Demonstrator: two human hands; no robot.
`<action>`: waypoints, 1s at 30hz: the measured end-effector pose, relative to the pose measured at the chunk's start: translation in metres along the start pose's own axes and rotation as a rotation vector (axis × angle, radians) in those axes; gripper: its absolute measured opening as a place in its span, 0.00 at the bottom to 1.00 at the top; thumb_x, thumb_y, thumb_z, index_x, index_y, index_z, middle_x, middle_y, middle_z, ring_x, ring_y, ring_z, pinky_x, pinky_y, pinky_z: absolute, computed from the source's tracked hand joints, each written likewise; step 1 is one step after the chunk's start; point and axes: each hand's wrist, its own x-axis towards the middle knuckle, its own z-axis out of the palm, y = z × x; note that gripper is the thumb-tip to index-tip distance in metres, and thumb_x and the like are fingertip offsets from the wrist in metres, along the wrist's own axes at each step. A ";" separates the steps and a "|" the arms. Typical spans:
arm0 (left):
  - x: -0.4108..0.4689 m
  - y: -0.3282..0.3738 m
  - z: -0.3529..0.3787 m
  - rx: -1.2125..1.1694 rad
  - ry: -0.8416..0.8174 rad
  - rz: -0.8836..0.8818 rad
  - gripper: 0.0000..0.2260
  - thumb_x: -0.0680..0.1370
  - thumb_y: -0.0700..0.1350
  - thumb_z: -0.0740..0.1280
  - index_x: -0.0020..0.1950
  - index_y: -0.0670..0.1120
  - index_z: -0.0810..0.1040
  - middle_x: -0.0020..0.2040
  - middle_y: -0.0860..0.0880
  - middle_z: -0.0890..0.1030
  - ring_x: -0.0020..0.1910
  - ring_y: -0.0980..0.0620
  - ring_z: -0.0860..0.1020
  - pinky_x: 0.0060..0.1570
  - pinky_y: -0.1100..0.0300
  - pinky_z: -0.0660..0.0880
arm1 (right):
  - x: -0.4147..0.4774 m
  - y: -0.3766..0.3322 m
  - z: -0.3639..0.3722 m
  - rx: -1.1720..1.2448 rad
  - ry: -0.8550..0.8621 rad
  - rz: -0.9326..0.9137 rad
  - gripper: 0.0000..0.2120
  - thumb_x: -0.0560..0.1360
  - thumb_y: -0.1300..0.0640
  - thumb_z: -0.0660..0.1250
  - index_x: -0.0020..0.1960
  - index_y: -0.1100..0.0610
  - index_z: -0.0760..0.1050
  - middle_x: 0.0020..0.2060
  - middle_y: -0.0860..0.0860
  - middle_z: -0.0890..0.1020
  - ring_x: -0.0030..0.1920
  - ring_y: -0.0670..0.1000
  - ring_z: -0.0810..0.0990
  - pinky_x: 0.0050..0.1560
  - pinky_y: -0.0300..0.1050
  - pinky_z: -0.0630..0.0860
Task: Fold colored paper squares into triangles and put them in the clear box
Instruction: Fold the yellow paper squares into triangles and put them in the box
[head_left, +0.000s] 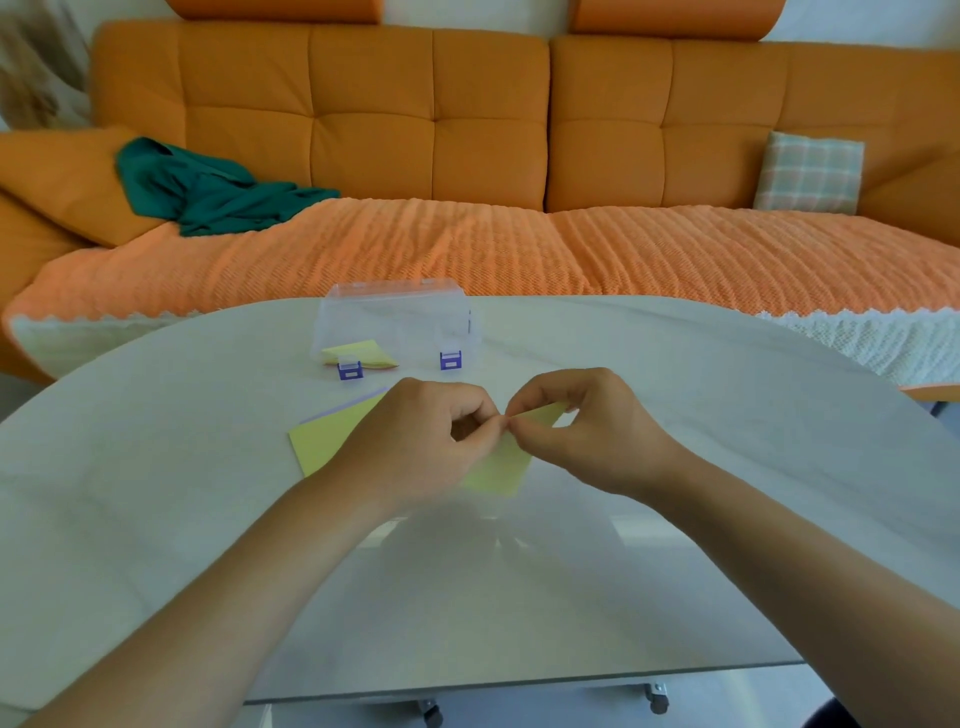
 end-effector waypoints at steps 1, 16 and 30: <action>0.000 -0.001 -0.001 0.015 -0.018 0.006 0.07 0.77 0.50 0.69 0.39 0.54 0.80 0.33 0.55 0.80 0.29 0.55 0.73 0.33 0.53 0.73 | 0.000 -0.002 0.000 0.029 0.010 0.004 0.05 0.69 0.53 0.70 0.39 0.45 0.83 0.36 0.44 0.85 0.40 0.54 0.82 0.42 0.50 0.80; 0.001 -0.004 -0.010 0.171 -0.057 0.030 0.07 0.78 0.52 0.67 0.41 0.54 0.80 0.37 0.59 0.82 0.38 0.55 0.79 0.40 0.51 0.77 | 0.005 0.008 -0.010 -0.146 -0.025 -0.033 0.05 0.69 0.54 0.71 0.36 0.46 0.82 0.32 0.41 0.83 0.34 0.44 0.81 0.41 0.44 0.81; 0.002 -0.003 -0.002 0.254 0.035 0.010 0.03 0.78 0.55 0.67 0.48 0.59 0.80 0.37 0.59 0.82 0.37 0.55 0.78 0.38 0.56 0.76 | 0.012 0.010 -0.008 -0.109 -0.057 -0.057 0.05 0.75 0.51 0.72 0.41 0.45 0.83 0.38 0.39 0.85 0.44 0.42 0.81 0.50 0.41 0.78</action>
